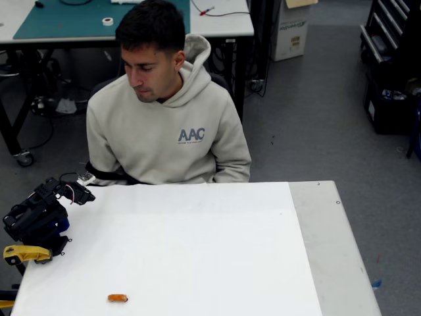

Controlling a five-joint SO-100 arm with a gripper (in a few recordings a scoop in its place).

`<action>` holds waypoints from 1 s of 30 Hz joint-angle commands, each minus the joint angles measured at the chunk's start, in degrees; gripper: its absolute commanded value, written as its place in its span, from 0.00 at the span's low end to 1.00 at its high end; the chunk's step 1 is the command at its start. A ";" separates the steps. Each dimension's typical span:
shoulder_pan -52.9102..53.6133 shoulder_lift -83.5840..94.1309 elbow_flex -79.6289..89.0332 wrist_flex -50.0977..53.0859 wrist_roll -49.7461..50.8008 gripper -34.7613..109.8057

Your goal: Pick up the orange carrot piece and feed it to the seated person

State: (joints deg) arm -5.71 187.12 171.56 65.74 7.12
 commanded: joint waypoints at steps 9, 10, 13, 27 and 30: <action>0.18 -1.93 -4.75 1.05 0.26 0.22; 0.35 -3.43 -5.71 1.05 0.26 0.22; 0.44 -9.40 -9.49 0.18 0.26 0.22; 5.01 -35.68 -25.05 -7.91 0.26 0.22; 8.00 -40.08 -28.48 -7.91 0.26 0.22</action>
State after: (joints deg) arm 0.53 150.03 149.68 57.83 6.86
